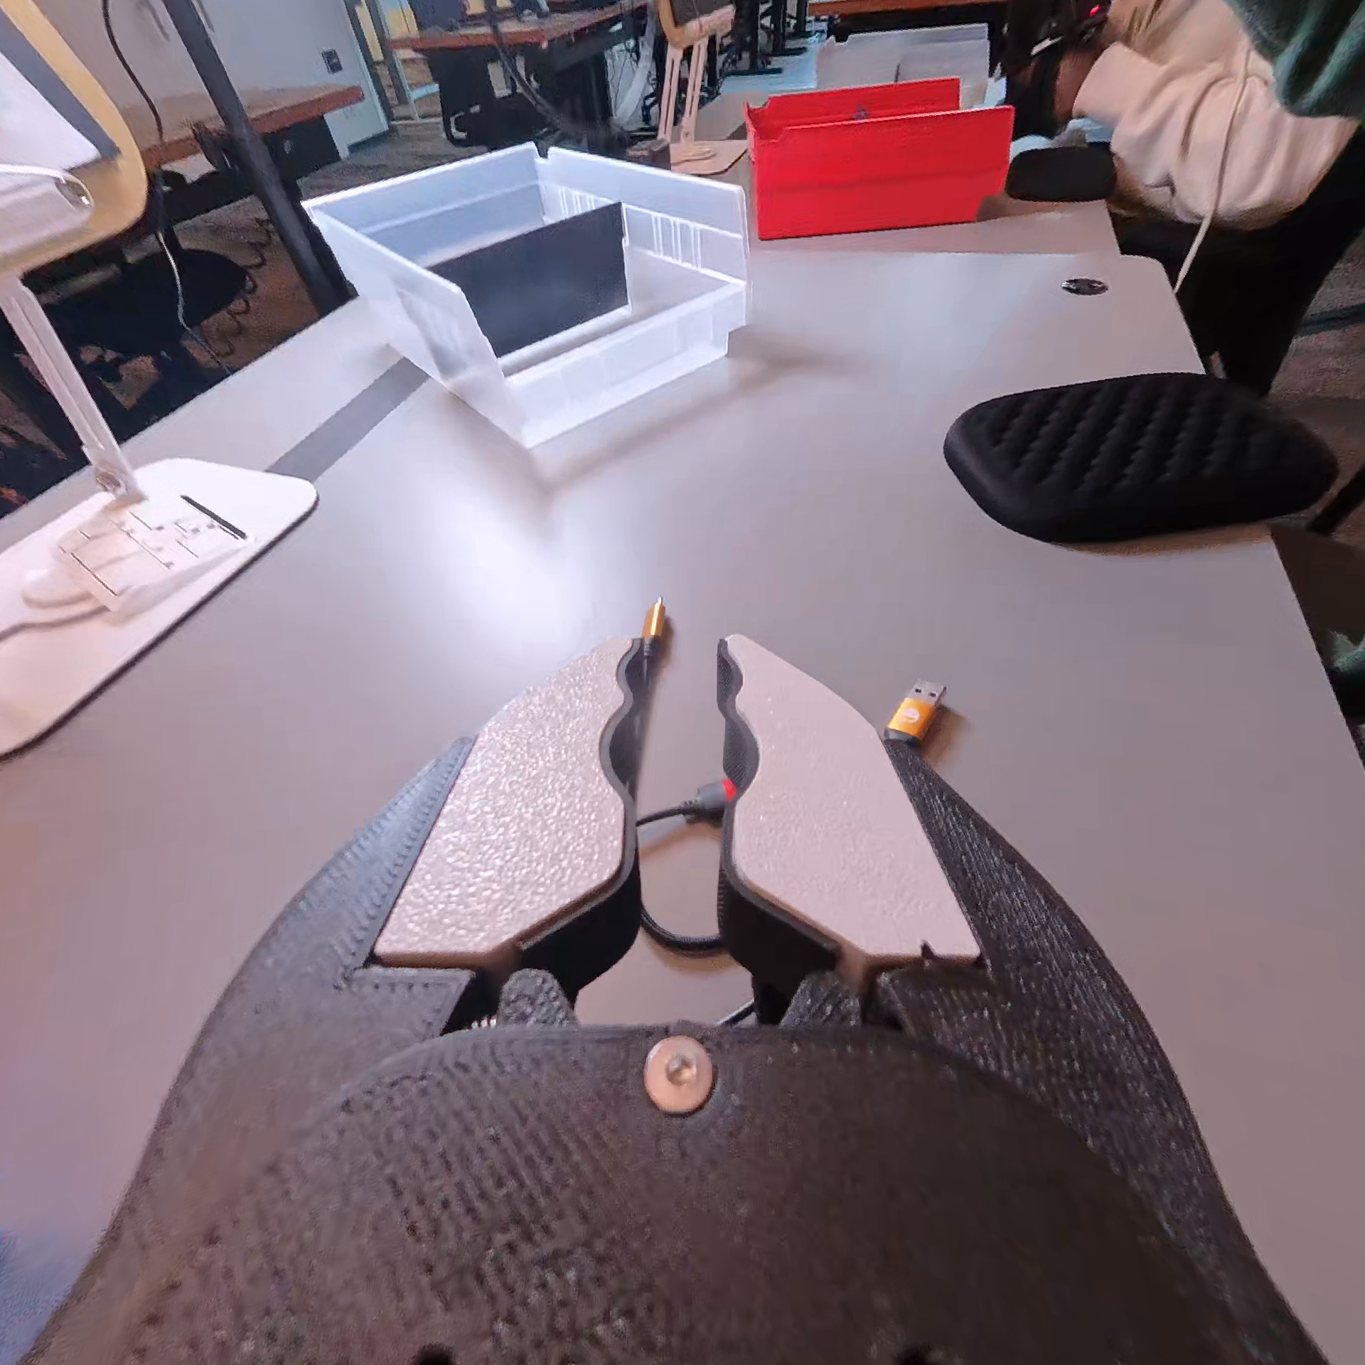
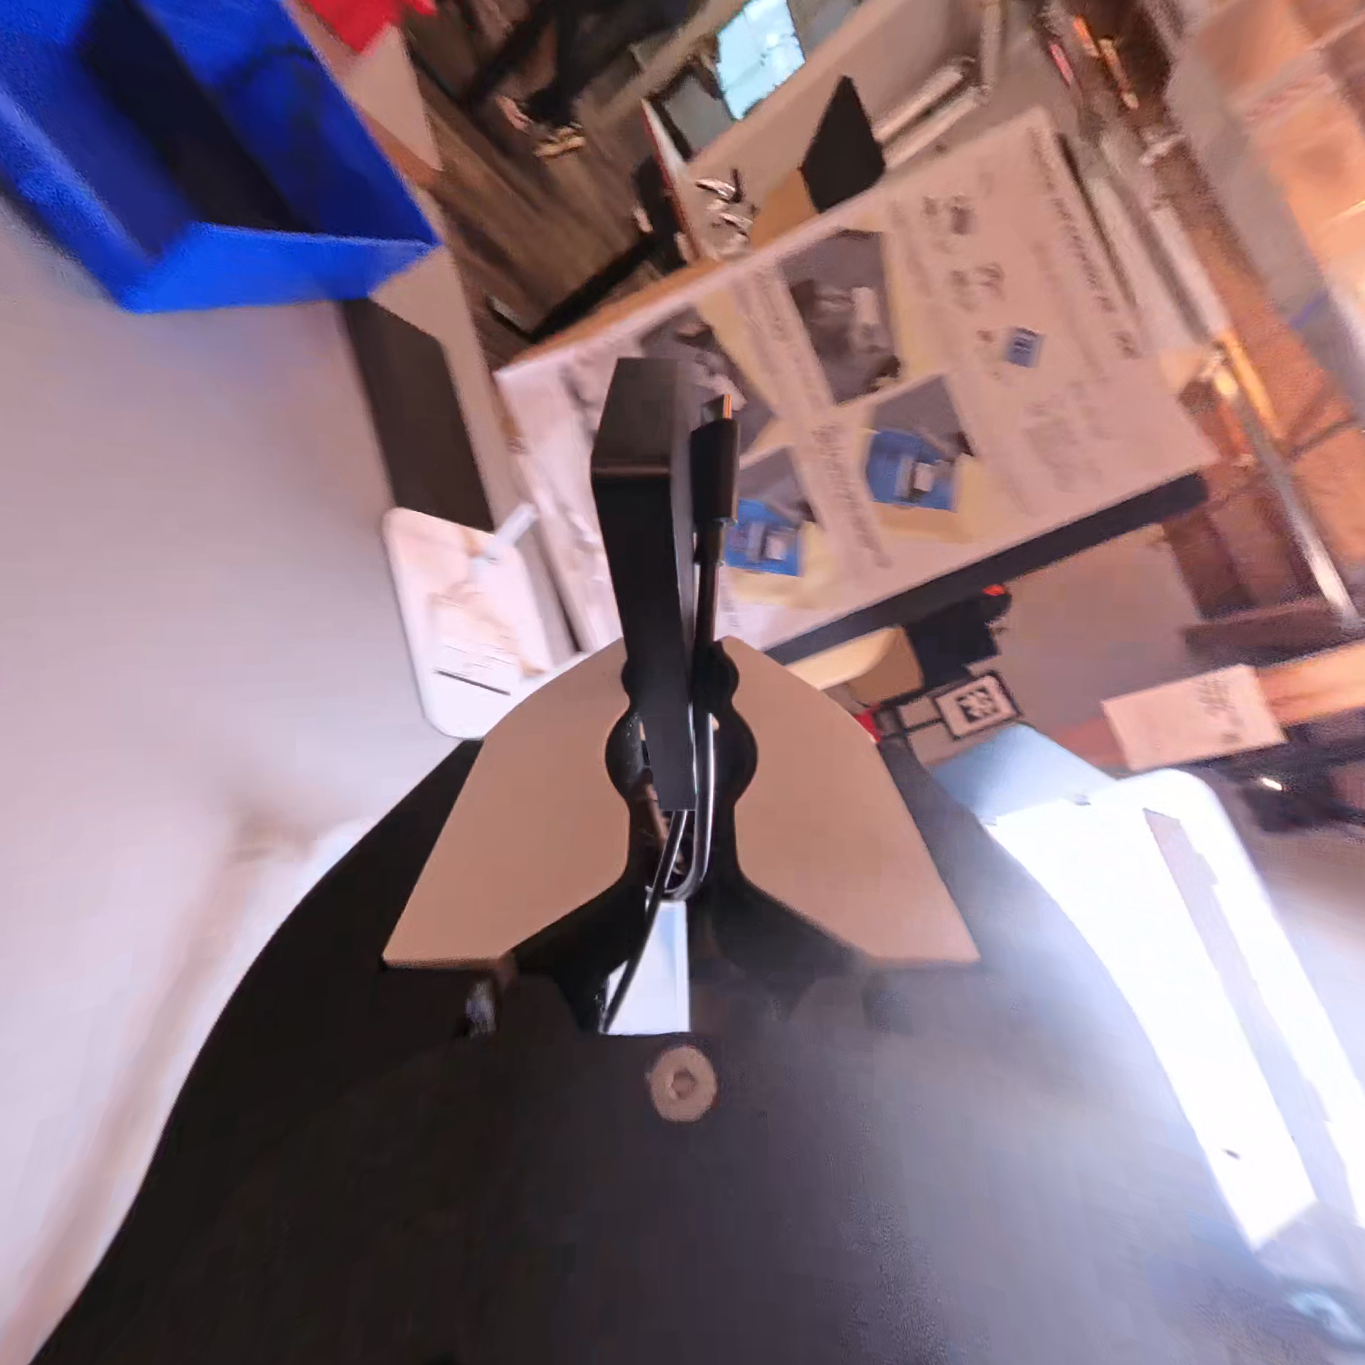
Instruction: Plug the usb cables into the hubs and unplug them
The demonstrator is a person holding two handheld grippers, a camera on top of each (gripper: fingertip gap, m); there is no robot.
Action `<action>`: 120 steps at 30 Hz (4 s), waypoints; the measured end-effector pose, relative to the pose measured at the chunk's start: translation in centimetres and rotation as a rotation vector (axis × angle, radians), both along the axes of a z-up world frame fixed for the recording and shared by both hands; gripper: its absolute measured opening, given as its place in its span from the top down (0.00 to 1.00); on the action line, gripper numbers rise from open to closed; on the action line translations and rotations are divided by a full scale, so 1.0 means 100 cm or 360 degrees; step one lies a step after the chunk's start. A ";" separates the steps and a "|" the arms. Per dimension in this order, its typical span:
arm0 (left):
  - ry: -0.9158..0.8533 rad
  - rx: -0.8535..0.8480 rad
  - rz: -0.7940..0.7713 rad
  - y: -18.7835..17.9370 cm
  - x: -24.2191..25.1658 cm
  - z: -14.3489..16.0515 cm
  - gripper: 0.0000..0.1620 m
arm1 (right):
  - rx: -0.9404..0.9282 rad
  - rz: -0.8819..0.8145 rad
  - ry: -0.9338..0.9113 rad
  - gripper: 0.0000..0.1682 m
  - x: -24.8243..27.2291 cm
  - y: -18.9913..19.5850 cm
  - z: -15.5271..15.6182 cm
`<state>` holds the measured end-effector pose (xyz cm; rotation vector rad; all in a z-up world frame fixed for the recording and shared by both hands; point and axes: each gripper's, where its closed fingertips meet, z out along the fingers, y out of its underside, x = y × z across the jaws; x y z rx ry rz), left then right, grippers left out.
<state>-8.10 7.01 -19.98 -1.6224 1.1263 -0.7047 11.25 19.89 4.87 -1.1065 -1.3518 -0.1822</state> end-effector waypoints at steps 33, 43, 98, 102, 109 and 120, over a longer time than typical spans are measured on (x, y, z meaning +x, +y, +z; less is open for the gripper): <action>0.0261 0.0045 0.0116 0.018 -0.011 -0.046 0.89 | -0.1046 -0.0649 -0.0100 0.67 0.064 0.188 -0.197; 0.0528 0.0002 0.0175 0.021 -0.016 -0.070 0.84 | -0.1174 0.0301 -0.0137 0.69 -0.095 -0.075 -0.249; -0.0739 -0.0054 -0.0198 -0.006 0.060 0.116 0.98 | -0.1720 0.0820 0.0836 0.97 -0.181 -0.151 -0.194; -0.0741 -0.0015 -0.0081 0.001 0.039 0.117 0.80 | -0.1593 0.0879 0.0920 0.97 -0.172 -0.145 -0.173; -0.0243 -0.0344 -0.0386 -0.039 0.066 0.028 0.68 | -0.1143 0.1026 0.1303 0.98 -0.143 -0.128 -0.096; 0.0007 -0.0318 -0.0238 -0.034 0.052 -0.019 0.75 | -0.0331 -0.0433 -0.0214 0.97 -0.006 0.062 -0.118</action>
